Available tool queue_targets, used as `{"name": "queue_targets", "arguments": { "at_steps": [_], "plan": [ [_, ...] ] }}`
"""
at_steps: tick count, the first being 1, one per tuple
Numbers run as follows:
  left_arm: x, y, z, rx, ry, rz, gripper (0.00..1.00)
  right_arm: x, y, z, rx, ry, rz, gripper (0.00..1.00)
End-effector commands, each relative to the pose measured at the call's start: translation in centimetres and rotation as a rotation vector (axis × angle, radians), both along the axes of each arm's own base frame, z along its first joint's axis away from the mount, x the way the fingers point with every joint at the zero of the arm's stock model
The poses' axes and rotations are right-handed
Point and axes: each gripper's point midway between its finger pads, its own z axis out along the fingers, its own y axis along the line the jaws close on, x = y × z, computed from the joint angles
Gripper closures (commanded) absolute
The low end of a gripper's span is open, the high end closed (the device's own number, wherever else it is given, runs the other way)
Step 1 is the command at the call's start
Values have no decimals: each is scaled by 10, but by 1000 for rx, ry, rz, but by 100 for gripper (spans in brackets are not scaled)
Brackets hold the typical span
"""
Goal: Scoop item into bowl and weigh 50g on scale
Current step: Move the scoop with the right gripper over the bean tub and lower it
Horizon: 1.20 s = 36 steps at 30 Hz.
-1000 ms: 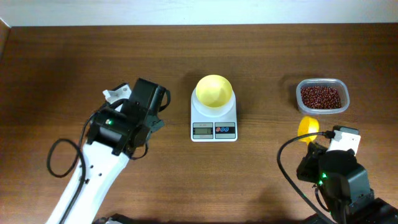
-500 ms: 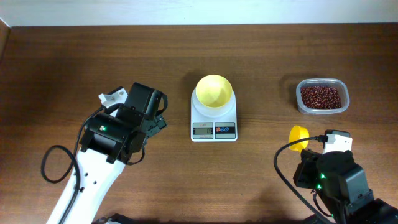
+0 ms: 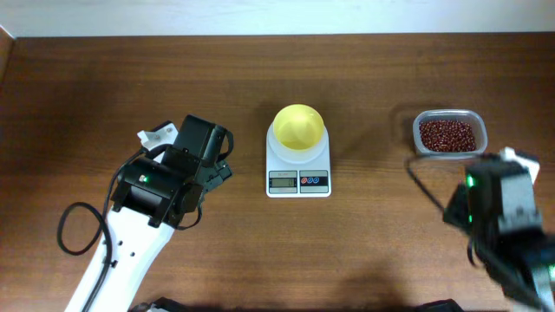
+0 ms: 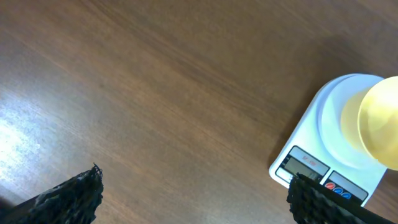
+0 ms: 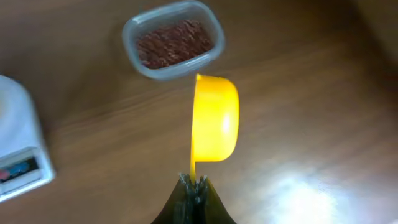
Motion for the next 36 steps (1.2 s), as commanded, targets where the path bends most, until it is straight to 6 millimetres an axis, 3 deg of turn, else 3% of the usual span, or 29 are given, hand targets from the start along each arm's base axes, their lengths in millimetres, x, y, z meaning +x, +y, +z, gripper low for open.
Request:
{"name": "queue_targets", "arguments": {
  "at_steps": [1, 3, 6, 10, 14, 18, 23, 27, 31, 34, 36],
  "plan": [
    [-1, 3, 4, 4, -14, 6, 1, 34, -22, 8, -82, 82, -34, 96],
    [-1, 3, 4, 4, -14, 6, 1, 68, -27, 2, -140, 183, 39, 96],
    [-1, 3, 4, 4, -14, 6, 1, 90, -23, -6, -141, 227, 74, 96],
    [-1, 3, 4, 4, -14, 6, 1, 125, 5, -2, -115, 145, 319, 96],
    [-1, 3, 4, 4, -14, 6, 1, 126, 13, -3, -109, 154, 395, 96],
    [-1, 3, 4, 4, -14, 6, 1, 126, 40, -7, -34, 150, 571, 96],
    [-1, 3, 4, 4, -14, 6, 1, 126, 55, -7, 38, 130, 623, 96],
    [-1, 3, 4, 4, -14, 6, 1, 124, 37, -8, 50, 136, 564, 96],
    [-1, 3, 4, 4, -14, 6, 1, 136, -19, 2, -119, 118, 382, 96],
    [-1, 3, 4, 4, -14, 6, 1, 144, -25, -5, -136, 134, 368, 96],
    [-1, 3, 4, 4, -14, 6, 1, 153, -34, -21, -169, 190, 355, 96]
  ]
}}
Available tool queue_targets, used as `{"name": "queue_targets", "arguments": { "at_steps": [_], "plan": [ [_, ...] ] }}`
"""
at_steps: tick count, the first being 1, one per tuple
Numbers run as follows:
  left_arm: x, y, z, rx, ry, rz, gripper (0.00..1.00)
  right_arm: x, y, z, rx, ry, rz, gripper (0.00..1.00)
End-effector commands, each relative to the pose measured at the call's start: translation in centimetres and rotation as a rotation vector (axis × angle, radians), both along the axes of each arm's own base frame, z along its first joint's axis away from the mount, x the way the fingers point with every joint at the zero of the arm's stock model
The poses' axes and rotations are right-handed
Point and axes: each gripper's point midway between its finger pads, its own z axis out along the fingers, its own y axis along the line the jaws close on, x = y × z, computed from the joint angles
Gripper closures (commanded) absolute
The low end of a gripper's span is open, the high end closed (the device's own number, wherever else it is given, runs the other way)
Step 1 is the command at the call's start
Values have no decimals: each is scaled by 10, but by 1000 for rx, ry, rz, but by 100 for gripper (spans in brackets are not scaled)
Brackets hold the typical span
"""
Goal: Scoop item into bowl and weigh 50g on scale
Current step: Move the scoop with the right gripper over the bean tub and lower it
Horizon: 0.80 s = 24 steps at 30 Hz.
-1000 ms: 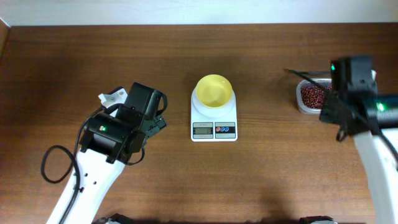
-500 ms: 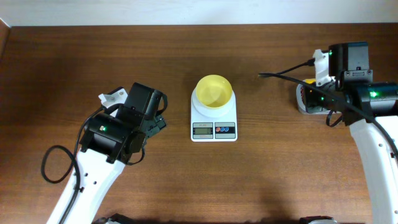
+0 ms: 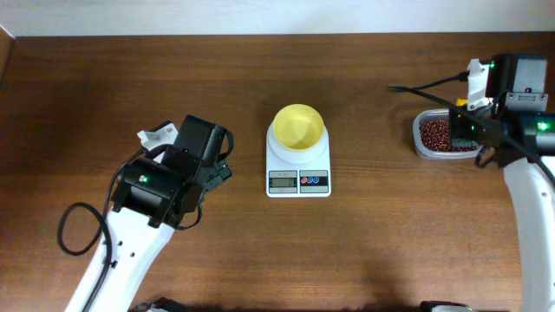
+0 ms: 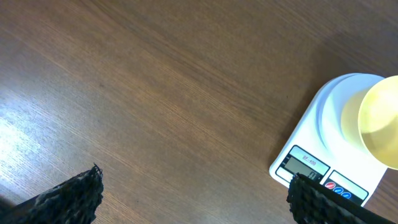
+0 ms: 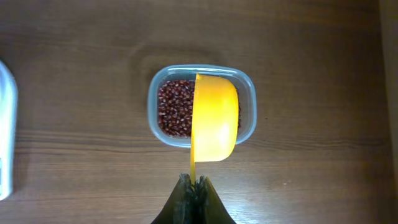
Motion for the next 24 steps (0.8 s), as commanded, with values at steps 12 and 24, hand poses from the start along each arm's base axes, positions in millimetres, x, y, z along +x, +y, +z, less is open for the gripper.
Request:
{"name": "queue_targets", "arguments": {
  "at_steps": [12, 24],
  "plan": [
    [-1, 3, 4, 4, -14, 7, 1, 53, -42, -107, -190, 251, -90, 96],
    [-1, 3, 4, 4, -14, 7, 1, 52, -28, -155, 148, 316, -94, 96]
  ]
}}
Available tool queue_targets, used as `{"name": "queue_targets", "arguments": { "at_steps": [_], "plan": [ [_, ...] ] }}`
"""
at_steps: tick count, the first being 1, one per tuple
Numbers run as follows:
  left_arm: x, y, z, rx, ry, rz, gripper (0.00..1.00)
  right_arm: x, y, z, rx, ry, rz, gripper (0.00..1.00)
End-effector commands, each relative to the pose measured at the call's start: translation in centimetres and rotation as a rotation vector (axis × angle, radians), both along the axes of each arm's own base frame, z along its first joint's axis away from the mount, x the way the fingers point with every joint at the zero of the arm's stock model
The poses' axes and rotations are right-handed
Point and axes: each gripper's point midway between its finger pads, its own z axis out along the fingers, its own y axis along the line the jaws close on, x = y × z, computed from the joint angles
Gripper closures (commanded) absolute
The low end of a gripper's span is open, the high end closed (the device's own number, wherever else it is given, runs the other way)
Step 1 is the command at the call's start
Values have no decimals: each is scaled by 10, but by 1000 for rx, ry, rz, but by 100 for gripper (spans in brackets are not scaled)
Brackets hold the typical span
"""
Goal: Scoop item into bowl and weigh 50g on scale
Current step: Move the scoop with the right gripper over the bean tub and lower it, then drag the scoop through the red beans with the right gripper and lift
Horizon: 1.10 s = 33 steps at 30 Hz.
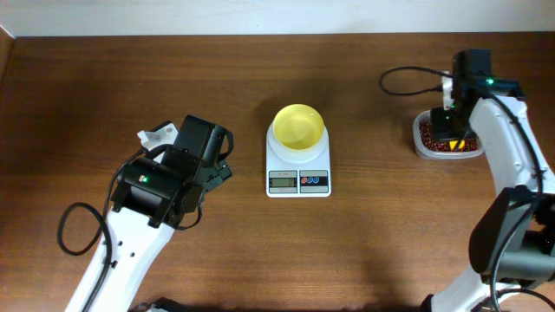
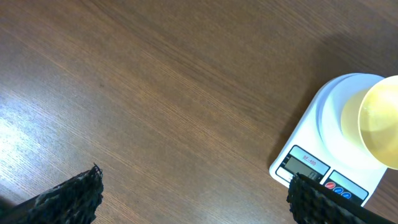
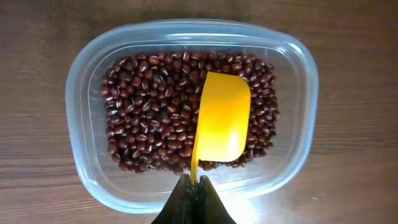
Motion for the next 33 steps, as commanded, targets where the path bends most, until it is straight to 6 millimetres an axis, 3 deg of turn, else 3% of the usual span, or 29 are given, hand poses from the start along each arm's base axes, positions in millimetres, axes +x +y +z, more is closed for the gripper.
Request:
{"name": "queue_targets", "arguments": {
  "at_steps": [1, 5, 12, 25, 31, 33],
  "plan": [
    [-1, 3, 4, 4, -14, 7, 1, 2, 6, -7, 171, -15, -48, 96],
    [-1, 3, 4, 4, -14, 6, 1, -3, -9, -8, 241, -28, -139, 96],
    [-1, 3, 4, 4, -14, 7, 1, -6, -13, -7, 353, -47, -220, 96],
    [-1, 3, 4, 4, -14, 7, 1, -12, 1, -6, 489, -26, -253, 96],
    [-1, 3, 4, 4, -14, 7, 1, -21, -6, -3, 576, -20, -324, 96],
    [-1, 3, 4, 4, -14, 7, 1, -23, -19, -3, 602, -37, -403, 96]
  ]
}}
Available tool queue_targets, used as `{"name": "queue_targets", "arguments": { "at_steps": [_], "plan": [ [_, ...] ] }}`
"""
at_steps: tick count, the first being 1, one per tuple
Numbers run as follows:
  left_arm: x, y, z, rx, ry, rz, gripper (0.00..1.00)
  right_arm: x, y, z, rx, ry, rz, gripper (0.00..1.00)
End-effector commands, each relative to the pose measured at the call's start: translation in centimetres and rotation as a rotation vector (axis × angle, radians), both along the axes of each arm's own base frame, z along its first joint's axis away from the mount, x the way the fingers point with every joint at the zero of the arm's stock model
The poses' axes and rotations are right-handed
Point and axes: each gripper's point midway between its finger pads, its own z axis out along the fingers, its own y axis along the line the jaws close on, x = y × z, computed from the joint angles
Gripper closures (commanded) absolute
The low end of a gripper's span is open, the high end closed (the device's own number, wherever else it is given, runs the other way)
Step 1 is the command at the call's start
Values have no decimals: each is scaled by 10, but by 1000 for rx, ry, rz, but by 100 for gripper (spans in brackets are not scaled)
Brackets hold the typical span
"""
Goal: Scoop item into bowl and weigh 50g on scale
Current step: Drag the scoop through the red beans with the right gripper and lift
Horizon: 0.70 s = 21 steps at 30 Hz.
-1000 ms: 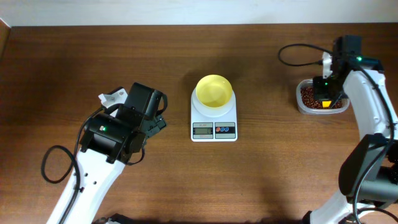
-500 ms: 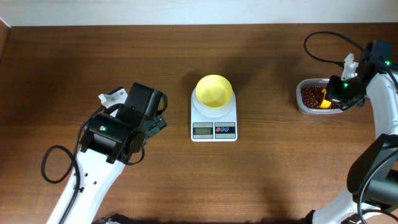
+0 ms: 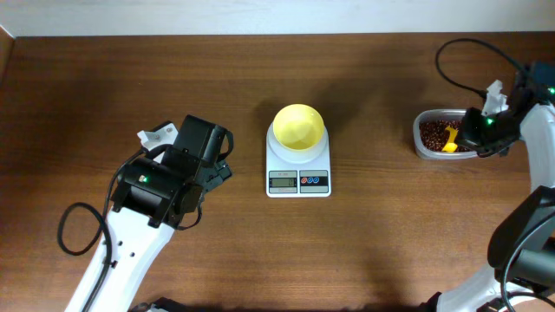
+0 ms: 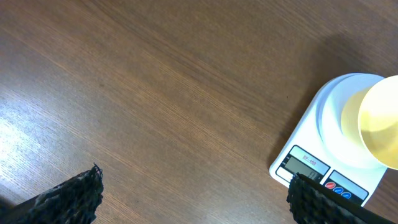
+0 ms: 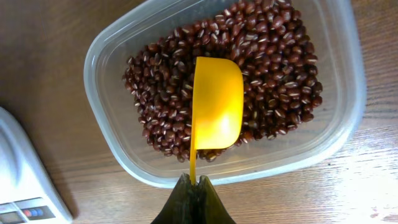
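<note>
My right gripper [image 5: 193, 180] is shut on the thin handle of a yellow scoop [image 5: 216, 102], whose cup lies on its side among the red beans [image 5: 163, 118] in a clear plastic tub [image 3: 447, 135] at the table's right. A yellow bowl [image 3: 299, 126] stands on the white scale [image 3: 298, 179] in the middle. My left gripper [image 4: 193, 193] hangs open over bare wood left of the scale, nothing between its dark fingers [image 4: 68, 196].
The scale's display and buttons [image 4: 323, 173] face the table's front. The right arm's cable [image 3: 460, 65] loops over the table behind the tub. A corner of the scale [image 5: 25, 186] shows at the lower left of the right wrist view.
The right gripper has swung round to the tub's right side, with the scoop still among the beans, now seen at an angle. The left arm has not moved.
My right gripper held the scoop near the table's front right, short of the tub. Then it held it above the beans, then low in the tub among them. Now it stands turned at the tub's right side. The left gripper stayed open throughout.
</note>
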Motion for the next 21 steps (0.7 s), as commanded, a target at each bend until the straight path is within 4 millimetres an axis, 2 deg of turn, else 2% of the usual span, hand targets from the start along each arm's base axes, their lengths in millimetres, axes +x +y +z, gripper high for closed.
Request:
{"name": "queue_targets", "arguments": {
  "at_steps": [1, 8, 12, 17, 21],
  "plan": [
    [-1, 3, 4, 4, -14, 6, 1, -3, -7, -5, 83, 14, -78, 96],
    [-1, 3, 4, 4, -14, 6, 1, -2, -2, -33, 121, 78, -70, 96],
    [-1, 3, 4, 4, -14, 7, 1, -3, 10, -29, 190, 70, -50, 96],
    [-1, 3, 4, 4, -14, 7, 1, -8, 13, -27, 201, 86, -43, 96],
    [-1, 3, 4, 4, -14, 7, 1, -4, 14, -15, 214, 76, -40, 96]
  ]
}}
